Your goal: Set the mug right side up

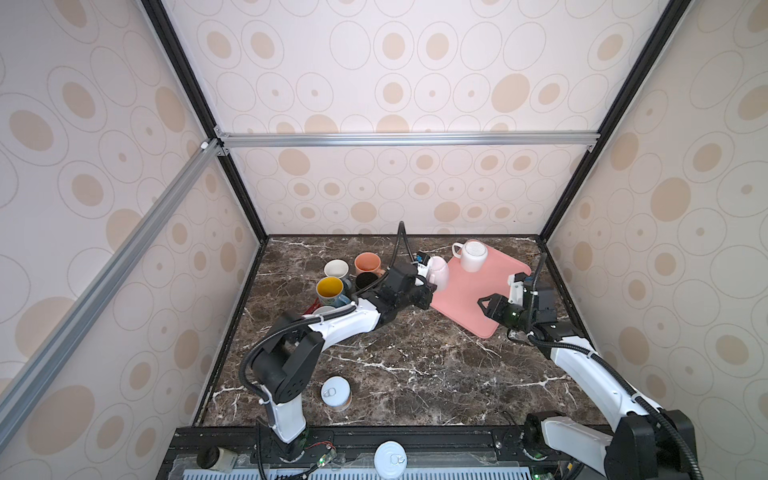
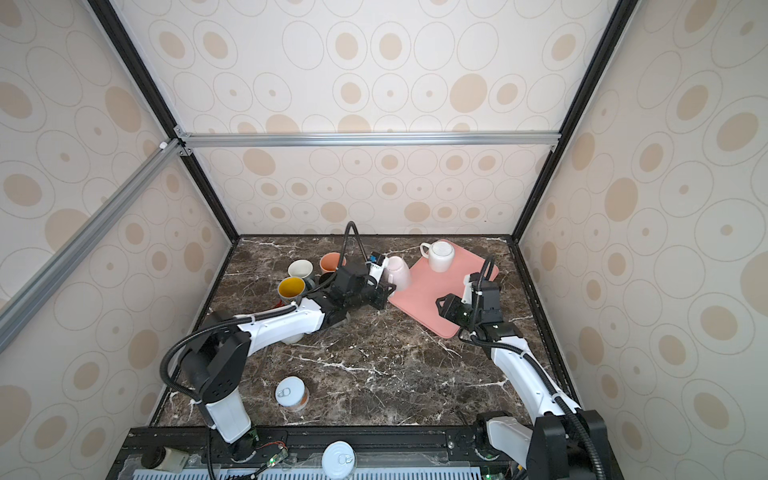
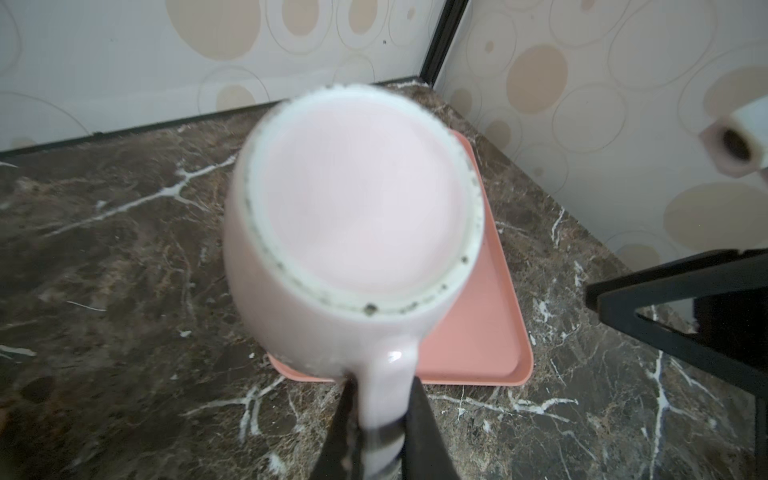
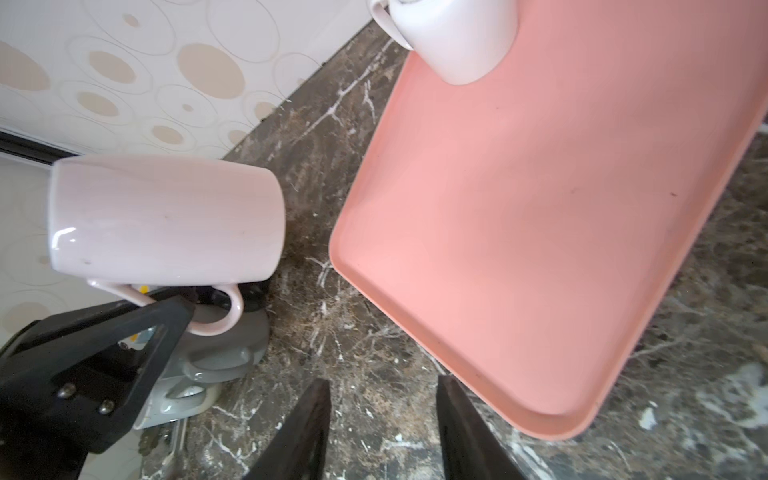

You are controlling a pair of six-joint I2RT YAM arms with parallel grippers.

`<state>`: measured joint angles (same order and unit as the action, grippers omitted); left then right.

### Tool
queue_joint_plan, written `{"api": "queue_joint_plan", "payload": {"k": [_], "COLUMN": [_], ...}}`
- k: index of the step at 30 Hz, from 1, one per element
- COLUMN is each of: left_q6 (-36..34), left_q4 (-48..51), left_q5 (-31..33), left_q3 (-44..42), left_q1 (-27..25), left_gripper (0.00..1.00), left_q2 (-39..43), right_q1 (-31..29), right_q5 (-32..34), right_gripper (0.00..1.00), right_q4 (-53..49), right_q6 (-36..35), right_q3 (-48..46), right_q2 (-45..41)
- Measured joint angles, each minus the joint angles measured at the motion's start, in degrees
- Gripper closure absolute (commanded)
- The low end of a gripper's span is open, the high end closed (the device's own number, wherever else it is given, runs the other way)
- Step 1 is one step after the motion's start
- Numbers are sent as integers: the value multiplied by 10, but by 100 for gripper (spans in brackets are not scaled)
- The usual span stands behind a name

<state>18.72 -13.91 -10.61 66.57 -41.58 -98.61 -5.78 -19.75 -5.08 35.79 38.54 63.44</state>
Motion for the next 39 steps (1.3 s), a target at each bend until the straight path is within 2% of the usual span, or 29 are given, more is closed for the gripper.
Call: {"api": "queue_joint_plan", "payload": {"k": [9, 15, 22, 28, 39], "left_q6": [61, 124, 210, 282, 317], "left_q4": [-161, -315, -498, -627, -655], "left_q5": [-52, -97, -138, -168, -188], "left_q3": [-135, -211, -256, -257, -257], "left_q1": [58, 90, 111, 120, 124], "left_gripper": [100, 100, 100, 100, 100], "left_q2": [171, 229, 227, 206, 197], "right_q1": [-54, -110, -166, -195, -235], "right_q5": [-82, -133, -186, -206, -225], "right_gripper": [53, 52, 50, 49, 48], "right_q4": [156, 262, 395, 448, 478], "right_q6": [43, 63, 114, 130, 130], "right_q3": [-5, 20, 74, 118, 165], "right_q2": [-8, 16, 63, 88, 141]}}
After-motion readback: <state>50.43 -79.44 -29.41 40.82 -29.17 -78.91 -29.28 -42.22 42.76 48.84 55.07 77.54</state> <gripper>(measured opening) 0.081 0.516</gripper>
